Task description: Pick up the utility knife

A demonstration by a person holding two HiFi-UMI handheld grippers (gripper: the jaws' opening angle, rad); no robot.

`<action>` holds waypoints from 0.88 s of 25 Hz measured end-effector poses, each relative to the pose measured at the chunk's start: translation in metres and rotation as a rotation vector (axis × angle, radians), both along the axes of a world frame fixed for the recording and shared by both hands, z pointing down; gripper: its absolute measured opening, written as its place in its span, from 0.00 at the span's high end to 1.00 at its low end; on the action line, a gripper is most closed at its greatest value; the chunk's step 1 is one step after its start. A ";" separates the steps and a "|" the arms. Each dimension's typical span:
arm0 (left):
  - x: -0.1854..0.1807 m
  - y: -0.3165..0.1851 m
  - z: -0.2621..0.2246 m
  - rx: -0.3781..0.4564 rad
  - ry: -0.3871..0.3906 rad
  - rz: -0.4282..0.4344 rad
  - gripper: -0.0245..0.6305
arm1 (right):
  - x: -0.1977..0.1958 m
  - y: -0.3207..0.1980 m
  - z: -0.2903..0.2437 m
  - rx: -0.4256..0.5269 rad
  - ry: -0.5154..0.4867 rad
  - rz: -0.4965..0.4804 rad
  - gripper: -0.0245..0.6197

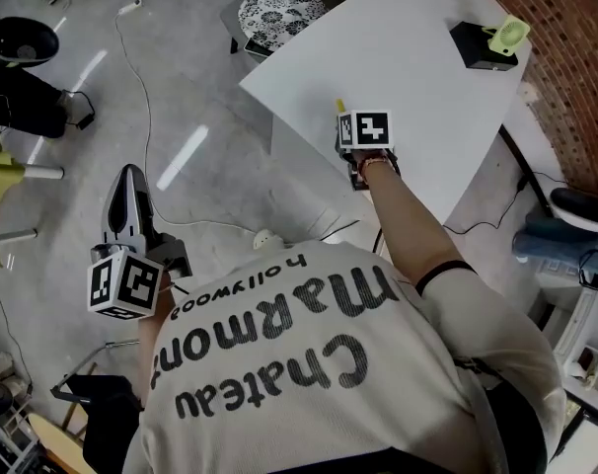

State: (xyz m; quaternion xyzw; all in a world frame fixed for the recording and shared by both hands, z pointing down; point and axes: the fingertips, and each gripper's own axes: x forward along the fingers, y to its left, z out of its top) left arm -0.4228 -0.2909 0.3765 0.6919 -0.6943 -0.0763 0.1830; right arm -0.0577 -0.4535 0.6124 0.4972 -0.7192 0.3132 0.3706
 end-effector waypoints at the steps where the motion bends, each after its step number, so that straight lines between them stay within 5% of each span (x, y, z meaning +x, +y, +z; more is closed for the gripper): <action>1: 0.002 0.005 0.003 -0.007 0.006 -0.010 0.96 | -0.001 0.000 0.001 -0.004 -0.004 -0.004 0.87; 13: 0.049 0.071 0.026 -0.070 0.016 -0.096 0.96 | 0.002 0.007 0.000 0.022 -0.068 -0.058 0.87; 22: 0.096 0.094 0.020 -0.042 0.021 -0.114 0.96 | 0.033 0.040 -0.002 0.019 -0.161 -0.047 0.87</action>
